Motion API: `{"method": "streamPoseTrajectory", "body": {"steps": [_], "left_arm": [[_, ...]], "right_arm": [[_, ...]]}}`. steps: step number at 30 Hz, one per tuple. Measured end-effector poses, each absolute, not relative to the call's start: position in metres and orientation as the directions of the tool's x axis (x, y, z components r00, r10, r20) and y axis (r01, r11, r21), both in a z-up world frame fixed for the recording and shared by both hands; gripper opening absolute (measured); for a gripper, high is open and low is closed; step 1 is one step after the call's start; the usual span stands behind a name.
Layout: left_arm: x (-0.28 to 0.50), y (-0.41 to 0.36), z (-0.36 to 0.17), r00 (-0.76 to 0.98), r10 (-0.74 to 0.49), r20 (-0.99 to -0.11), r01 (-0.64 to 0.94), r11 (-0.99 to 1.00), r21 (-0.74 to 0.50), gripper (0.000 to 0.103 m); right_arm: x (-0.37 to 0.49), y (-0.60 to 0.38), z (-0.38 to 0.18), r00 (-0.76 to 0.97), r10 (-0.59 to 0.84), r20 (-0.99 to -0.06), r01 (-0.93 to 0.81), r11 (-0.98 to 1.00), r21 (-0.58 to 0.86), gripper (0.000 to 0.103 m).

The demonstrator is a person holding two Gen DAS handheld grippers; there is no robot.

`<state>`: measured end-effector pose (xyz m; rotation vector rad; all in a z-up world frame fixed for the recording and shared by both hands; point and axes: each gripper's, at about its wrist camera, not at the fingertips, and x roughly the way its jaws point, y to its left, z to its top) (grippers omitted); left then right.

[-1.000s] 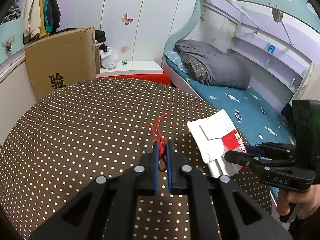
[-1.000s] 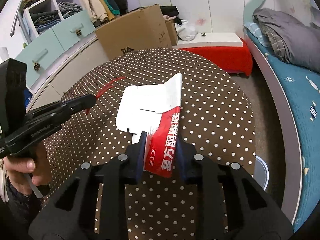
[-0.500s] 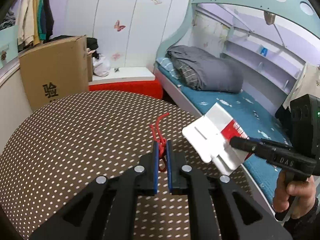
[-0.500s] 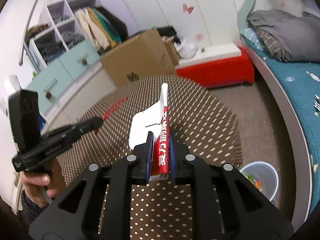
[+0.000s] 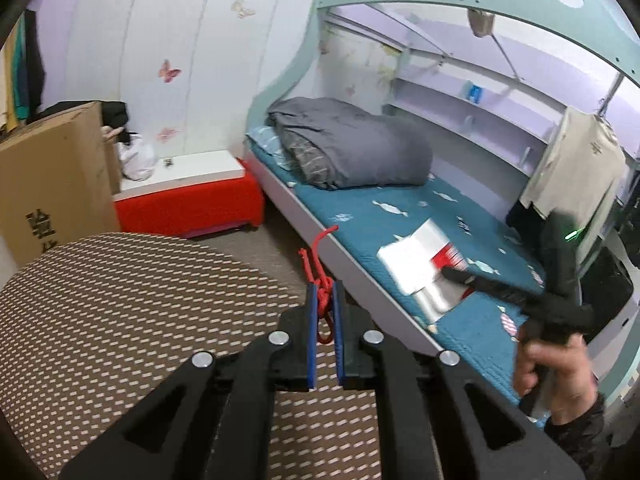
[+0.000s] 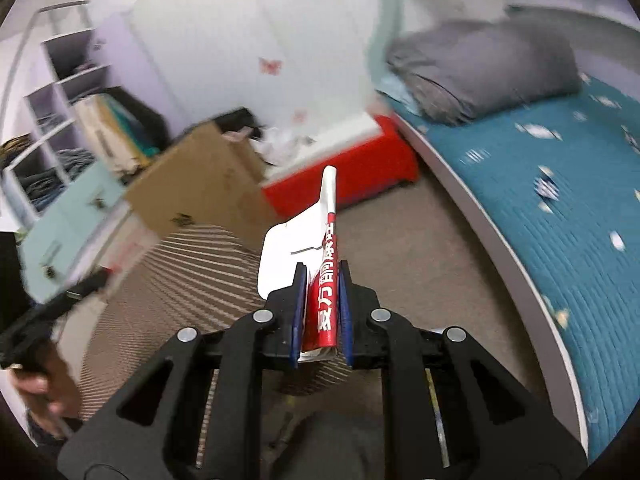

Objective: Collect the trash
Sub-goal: 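Carry the red string and white-and-red box to the wastebasket and release them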

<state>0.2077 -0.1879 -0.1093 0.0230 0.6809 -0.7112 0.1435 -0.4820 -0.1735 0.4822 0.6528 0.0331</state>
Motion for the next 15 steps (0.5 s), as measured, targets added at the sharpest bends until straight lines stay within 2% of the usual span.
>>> {"method": "streamPoseTrajectory", "body": {"steps": [4,7,8,9,15], "left_arm": [[0.21,-0.227,-0.115,0.507,-0.62,-0.599,0.64,0.736,-0.221,0.007],[0.212,-0.25,-0.123,0.476,-0.627,-0.616,0.654,0.721,-0.229,0.007],[0.214,-0.261,-0.127,0.462,-0.628,-0.626,0.659,0.716,-0.231,0.007],[0.215,-0.269,-0.13,0.454,-0.625,-0.635,0.662,0.714,-0.23,0.007],[0.23,-0.32,-0.169,0.377,-0.584,-0.719,0.658,0.715,-0.235,0.007]], "right_arm": [[0.154,-0.507,-0.224,0.736,0.155,-0.659,0.206,0.876,0.436,0.016],[0.163,-0.52,-0.269,0.681,0.145,-0.718,0.274,0.859,0.433,0.024],[0.169,-0.523,-0.288,0.648,0.15,-0.747,0.3,0.851,0.431,0.036],[0.172,-0.526,-0.302,0.625,0.151,-0.765,0.32,0.845,0.428,0.053],[0.163,-0.553,-0.355,0.598,0.175,-0.783,0.399,0.782,0.479,0.07]]}}
